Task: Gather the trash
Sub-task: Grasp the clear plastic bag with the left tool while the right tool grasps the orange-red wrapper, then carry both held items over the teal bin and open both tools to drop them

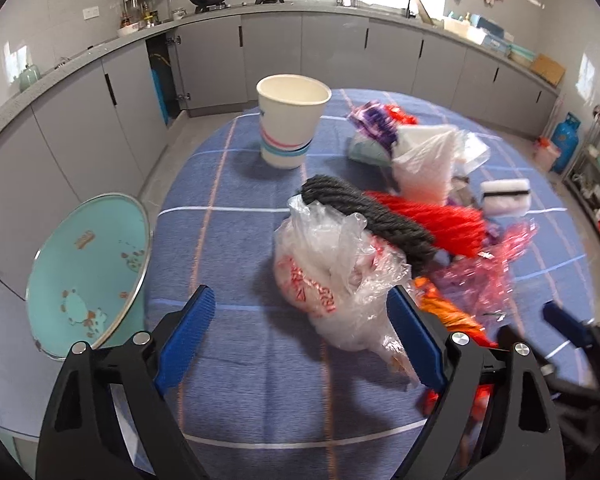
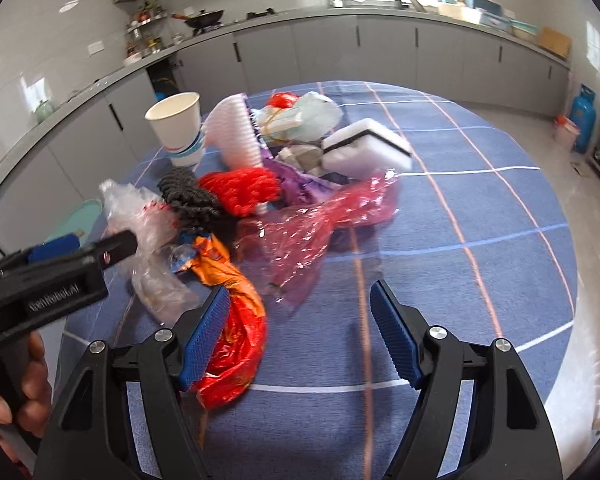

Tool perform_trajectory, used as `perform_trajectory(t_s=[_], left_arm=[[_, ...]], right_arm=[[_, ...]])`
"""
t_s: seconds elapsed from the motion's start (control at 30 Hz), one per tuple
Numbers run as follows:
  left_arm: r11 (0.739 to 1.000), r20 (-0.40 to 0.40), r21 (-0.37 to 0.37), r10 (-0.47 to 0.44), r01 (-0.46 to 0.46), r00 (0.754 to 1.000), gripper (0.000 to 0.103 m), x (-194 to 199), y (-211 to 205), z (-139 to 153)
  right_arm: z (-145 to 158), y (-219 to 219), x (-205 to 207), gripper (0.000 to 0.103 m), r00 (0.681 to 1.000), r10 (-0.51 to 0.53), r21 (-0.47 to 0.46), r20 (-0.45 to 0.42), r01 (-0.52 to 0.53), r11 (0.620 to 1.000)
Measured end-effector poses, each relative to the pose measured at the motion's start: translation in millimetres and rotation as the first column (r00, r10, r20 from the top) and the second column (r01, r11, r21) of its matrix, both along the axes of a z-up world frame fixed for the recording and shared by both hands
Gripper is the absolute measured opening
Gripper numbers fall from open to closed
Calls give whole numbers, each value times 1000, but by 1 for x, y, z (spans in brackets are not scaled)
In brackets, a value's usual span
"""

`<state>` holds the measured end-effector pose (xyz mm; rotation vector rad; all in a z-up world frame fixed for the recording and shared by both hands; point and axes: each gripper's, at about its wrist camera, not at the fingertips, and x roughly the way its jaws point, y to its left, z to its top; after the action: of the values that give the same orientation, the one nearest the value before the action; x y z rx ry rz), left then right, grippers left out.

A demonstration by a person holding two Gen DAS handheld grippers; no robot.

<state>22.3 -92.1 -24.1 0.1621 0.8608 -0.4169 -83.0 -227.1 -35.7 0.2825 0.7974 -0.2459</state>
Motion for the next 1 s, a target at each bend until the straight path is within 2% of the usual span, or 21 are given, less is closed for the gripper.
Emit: perform_trajectory(t_s=[0.13,0.2,0.3,0.37,0.4,0.47,0.5,0.6,0.7,0.8,0.9,1.0], left_arm=[[1000,-28,-13,-22,22,999,87,3,-9,-6],[1000,-34,-10,-27,27,999,87,3,-13,-9],[999,-23,34,-19,19,1000,85,4,-17,-15],[999,-55,6,-31,32,998,68,5,-14,-20],[999,-63,-9,-34,34,997,67,6,-12,-21],[998,-61,-42,-42,39,997,54,6,-5,-22],[997,-62,-60,-50,46,997,48,5,-2,-21],[994,-56,-99,-61,55,997,40,4,7,-18],[991,-15,-112,-72,69,997,39,-3,15,-8],[990,51,-100,-90,95,995,39,-17,24,6],[991,122,-89,-89,100,989,39,-30,39,19],[992,147,-101,-61,77,987,41,-35,60,28]], right_arm=[[-16,-1,6,57,998,28,57,-48,-26,998],[-19,0,7,56,998,37,72,-55,-33,997],[-21,3,9,55,997,47,52,-53,-45,998],[-22,4,10,54,997,54,58,-59,-51,997],[-23,5,11,51,996,60,62,-61,-57,996],[-25,8,13,47,995,74,60,-65,-71,996],[-25,9,13,42,995,83,60,-62,-79,995],[-25,15,12,19,991,125,90,-56,-119,989],[-20,23,13,17,987,147,75,-62,-142,987],[-14,26,7,17,985,166,123,-42,-160,980],[0,31,-5,17,984,179,106,-5,-177,979],[17,32,-16,17,986,166,83,27,-168,982]])
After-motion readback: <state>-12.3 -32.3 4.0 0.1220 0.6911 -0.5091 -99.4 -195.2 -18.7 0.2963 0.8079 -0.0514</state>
